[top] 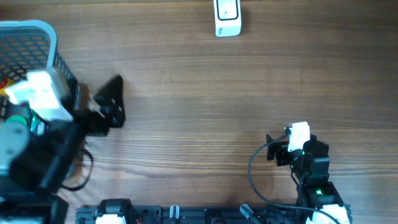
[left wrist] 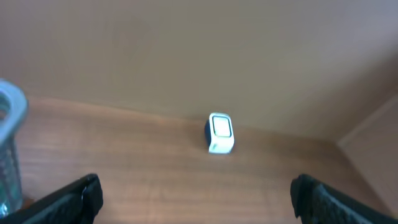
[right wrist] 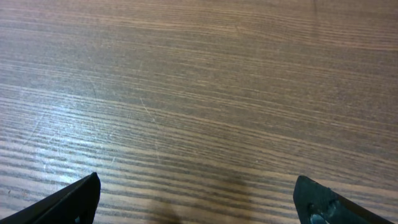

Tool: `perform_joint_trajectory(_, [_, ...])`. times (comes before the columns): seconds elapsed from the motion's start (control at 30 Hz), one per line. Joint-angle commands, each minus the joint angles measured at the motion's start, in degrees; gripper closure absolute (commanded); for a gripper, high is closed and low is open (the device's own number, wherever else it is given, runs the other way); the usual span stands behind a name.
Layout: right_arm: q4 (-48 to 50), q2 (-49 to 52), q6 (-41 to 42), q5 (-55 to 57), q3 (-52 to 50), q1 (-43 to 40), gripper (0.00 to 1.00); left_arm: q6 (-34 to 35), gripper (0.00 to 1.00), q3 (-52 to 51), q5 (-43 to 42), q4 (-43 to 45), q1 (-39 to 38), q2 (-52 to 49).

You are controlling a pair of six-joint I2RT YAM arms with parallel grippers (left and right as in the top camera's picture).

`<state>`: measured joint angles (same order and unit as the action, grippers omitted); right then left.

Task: Scan the item barcode
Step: 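Reach the left gripper into the basket and grasp the green-capped jar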

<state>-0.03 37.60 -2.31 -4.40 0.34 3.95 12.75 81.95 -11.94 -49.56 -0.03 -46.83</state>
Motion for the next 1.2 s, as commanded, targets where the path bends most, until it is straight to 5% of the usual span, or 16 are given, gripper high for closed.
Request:
perform_joint_trajectory(0.0, [0.09,-0.24,-0.59,0.59,-0.04,0.22,0.00,-0.35,0.00,6.88,-0.76,-5.84,0.26,-3.72])
perform_joint_trajectory(0.1, [0.09,-0.24,-0.57,0.59,-0.04,0.22,0.00,1.18,0.00,6.88,3.41,-7.15,0.28,-4.85])
perform_joint_trajectory(0.2, [0.11,-0.24,-0.59,0.59,-0.04,0.22,0.00,13.53,0.00,6.91,23.19,-7.17,0.39,-5.73])
perform_joint_trajectory(0.27, [0.09,-0.24,-0.57,0.59,-0.04,0.22,0.00,15.39,0.00,7.23,29.11,-7.52,2.05,-7.61])
perform_joint_trajectory(0.6, [0.09,-0.24,-0.61,0.59,-0.04,0.22,0.00,24.72,0.00,21.05,20.41,-23.71,27.32,-28.00])
perform_joint_trajectory(0.83, [0.09,-0.24,-0.59,0.59,-0.04,0.22,0.00,28.22,0.00,21.51,13.49,-27.23,46.03,-34.60])
perform_joint_trajectory(1.17, [0.09,-0.24,-0.59,0.59,-0.04,0.22,0.00,28.00,0.00,21.40,18.32,-30.56,47.82,-42.66])
